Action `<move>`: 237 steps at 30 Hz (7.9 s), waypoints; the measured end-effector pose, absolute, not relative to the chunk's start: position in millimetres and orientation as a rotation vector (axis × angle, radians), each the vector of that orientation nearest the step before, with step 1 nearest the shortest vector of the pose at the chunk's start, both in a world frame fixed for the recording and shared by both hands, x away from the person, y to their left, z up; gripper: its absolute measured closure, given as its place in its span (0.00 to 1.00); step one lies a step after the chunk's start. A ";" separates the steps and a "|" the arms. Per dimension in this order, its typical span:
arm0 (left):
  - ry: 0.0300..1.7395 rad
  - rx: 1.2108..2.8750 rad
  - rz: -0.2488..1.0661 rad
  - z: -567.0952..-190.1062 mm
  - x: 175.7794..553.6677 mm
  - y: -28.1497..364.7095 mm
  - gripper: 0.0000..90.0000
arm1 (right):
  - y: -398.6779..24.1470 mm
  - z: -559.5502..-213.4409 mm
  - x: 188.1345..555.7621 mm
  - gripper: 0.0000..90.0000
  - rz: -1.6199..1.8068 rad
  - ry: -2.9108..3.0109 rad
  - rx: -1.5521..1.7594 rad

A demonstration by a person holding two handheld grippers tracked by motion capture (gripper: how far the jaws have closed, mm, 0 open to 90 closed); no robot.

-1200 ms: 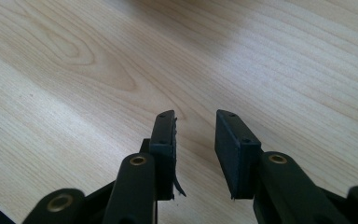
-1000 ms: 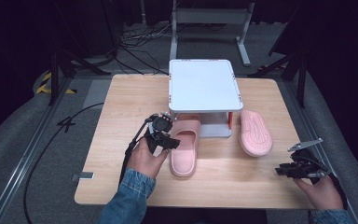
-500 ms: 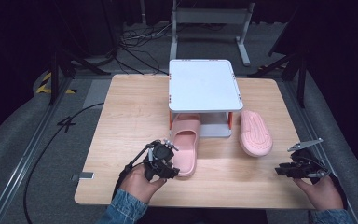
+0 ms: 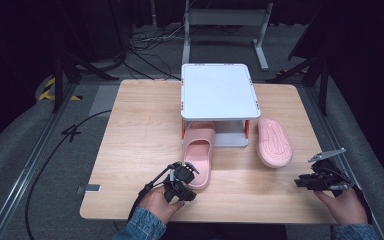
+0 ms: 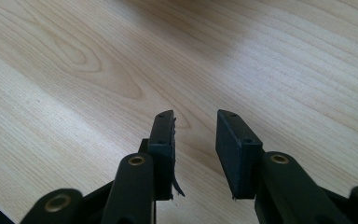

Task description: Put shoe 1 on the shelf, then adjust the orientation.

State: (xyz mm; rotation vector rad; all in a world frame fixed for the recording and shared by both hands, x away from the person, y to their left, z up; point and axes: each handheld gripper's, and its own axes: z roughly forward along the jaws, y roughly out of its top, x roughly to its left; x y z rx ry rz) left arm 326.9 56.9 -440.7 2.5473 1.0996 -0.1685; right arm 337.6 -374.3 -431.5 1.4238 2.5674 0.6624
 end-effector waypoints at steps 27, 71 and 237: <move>1.122 2.375 -0.067 -433.8 375.4 35.0 0.83 | -386.6 -433.8 318.2 0.75 0.640 2.535 1.467; 1.203 2.321 0.072 -390.1 413.0 56.7 0.59 | -393.2 -435.3 314.4 0.74 0.642 2.519 1.487; 1.320 2.345 -0.002 -376.7 383.9 172.4 0.56 | -422.9 -412.3 422.1 0.99 0.571 2.309 1.797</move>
